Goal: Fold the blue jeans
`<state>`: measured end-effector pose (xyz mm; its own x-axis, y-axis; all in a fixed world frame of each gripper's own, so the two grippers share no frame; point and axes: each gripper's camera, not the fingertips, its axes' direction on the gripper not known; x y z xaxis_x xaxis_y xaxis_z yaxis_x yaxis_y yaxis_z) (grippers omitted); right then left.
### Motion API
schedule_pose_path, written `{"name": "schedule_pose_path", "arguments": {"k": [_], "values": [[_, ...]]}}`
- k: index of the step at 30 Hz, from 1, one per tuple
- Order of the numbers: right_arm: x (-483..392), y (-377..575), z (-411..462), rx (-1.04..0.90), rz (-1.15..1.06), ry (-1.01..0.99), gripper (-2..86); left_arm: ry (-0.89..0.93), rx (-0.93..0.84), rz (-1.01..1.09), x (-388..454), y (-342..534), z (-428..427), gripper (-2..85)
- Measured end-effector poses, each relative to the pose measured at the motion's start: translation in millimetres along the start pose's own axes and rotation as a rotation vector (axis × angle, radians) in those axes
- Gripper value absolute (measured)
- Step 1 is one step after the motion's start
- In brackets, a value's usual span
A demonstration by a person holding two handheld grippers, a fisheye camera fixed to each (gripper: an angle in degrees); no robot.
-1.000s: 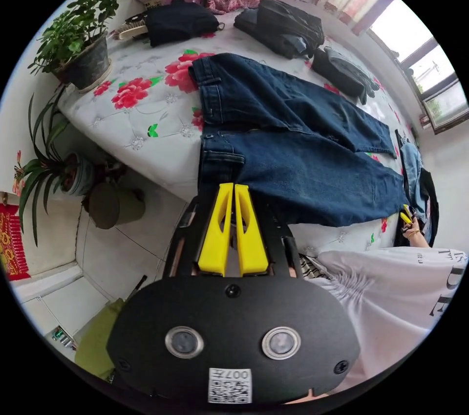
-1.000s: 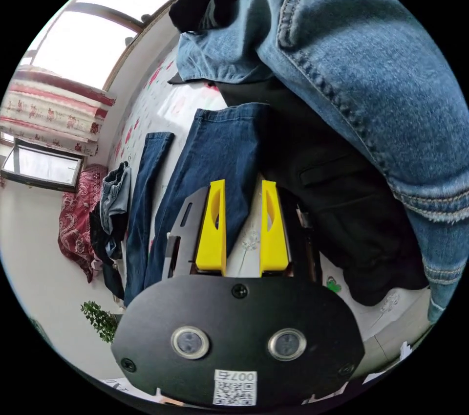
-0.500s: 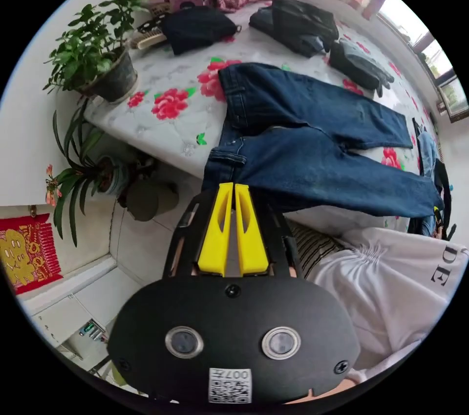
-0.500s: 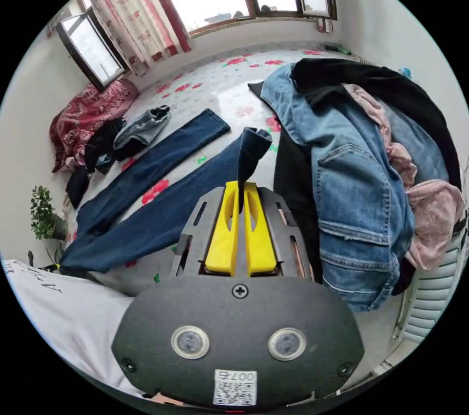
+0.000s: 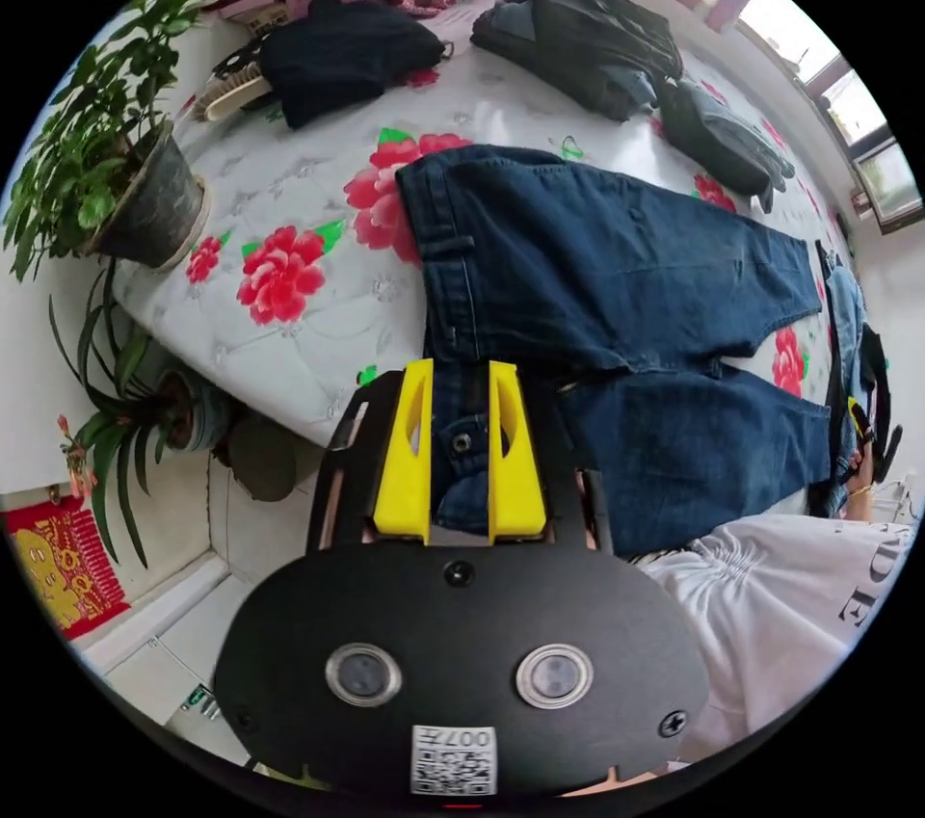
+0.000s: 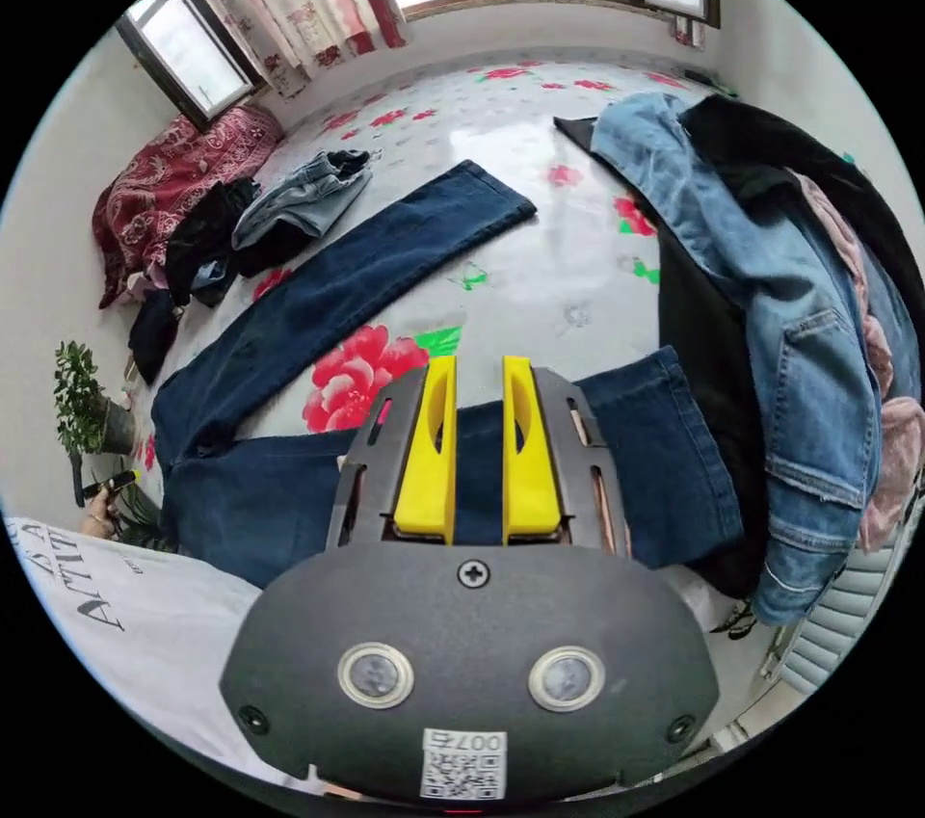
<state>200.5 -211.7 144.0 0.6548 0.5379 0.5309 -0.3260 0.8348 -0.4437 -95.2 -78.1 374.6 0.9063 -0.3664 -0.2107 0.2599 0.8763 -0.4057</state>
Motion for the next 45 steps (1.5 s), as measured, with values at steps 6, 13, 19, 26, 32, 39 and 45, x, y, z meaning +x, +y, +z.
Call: {"name": "schedule_pose_path", "arguments": {"k": [6,13,19,26,32,39,45], "values": [[-170,-80,108,-0.069,-0.353,-0.093,6.8,0.004,0.07,0.118,5,-95,12,12.2],[-332,-109,254,-0.244,-0.63,-0.116,6.8,-0.167,-0.036,0.371,40,-148,83,10.2],[-377,-78,325,-0.274,-0.828,0.106,1.2,-0.033,0.022,0.306,31,-141,67,2.0],[-335,-102,273,-0.08,-0.648,-0.045,1.1,0.089,0.198,0.202,20,-119,-8,0.4],[-343,-103,335,-0.245,-0.781,-0.12,7.5,0.053,0.207,0.126,31,-137,2,0.2],[-346,-95,400,-0.214,-0.831,0.135,1.0,-0.087,0.255,0.017,42,-164,20,1.4],[-348,-126,424,-0.186,-0.722,0.192,-0.1,-0.211,0.179,0.081,59,-200,104,3.4]]}}
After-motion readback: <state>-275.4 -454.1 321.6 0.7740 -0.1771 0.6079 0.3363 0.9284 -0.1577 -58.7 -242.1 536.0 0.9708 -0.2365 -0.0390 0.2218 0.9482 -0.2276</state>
